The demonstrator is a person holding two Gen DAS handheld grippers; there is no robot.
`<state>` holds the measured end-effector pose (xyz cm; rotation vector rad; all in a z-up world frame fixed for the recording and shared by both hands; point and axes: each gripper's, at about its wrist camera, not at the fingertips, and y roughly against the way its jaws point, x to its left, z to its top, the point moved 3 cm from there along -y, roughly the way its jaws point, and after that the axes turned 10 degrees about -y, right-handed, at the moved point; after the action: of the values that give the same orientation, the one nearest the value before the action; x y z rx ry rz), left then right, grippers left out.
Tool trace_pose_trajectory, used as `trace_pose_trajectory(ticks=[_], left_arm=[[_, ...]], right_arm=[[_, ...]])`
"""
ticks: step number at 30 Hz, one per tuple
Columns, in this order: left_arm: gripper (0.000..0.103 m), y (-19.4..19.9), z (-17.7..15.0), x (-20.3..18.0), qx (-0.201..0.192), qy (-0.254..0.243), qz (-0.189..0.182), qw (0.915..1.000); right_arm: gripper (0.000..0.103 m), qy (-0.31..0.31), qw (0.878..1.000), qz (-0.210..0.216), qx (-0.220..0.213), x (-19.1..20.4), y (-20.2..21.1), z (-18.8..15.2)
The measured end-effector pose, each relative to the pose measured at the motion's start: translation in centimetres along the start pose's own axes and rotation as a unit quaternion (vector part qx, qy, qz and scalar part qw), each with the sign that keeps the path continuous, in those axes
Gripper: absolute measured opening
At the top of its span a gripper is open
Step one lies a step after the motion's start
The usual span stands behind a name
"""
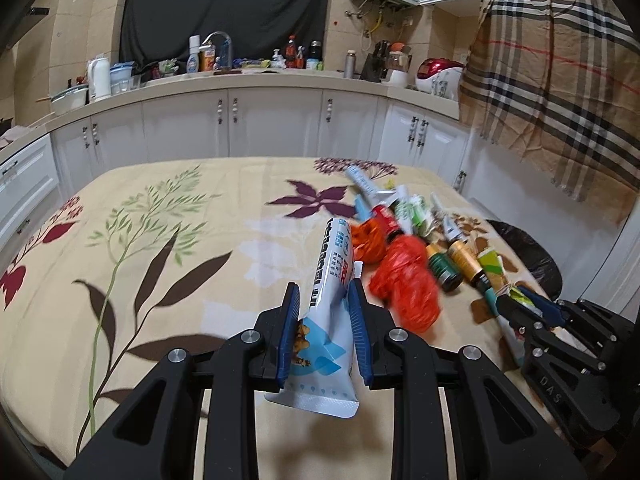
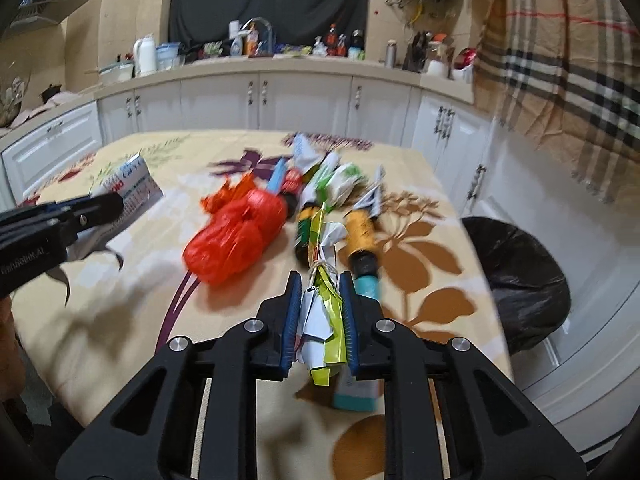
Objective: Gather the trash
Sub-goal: 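Carry both items to the black bin and open the right tool over it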
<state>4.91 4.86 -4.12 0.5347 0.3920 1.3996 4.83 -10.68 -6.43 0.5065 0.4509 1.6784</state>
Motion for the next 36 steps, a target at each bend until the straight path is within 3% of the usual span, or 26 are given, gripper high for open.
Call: trace_pose_trajectory(ticks=[7,15,26,36], left_arm=[[0.026,-1.1,3.4,-3.4,-0.020,-0.013,-0.044,0.9988],[0.026,-4.4,8.5,-10.0,-0.052,-0.055,-0.084,0.9936],[0.026,-12.2,12.0,-19.5,-0.024,-0.104,-0.123,0.9867],[0.026,-18.3,13.4,-24.9,0.014,-0.137,-0.132,0.9816]], right_arm=[[0.019,-0.031,0.998,-0.042,-0.036,-4.3,0.6,2.8],[0.019,-0.065,0.991,-0.104,-0.059,-11.5,-1.1,5.4],[0.019,-0.118,0.978,-0.163,-0.056,-20.9,-5.5,6.9],[0.019,-0.162,0.967,-0.192,-0.049,-26.7,-9.2,7.1]])
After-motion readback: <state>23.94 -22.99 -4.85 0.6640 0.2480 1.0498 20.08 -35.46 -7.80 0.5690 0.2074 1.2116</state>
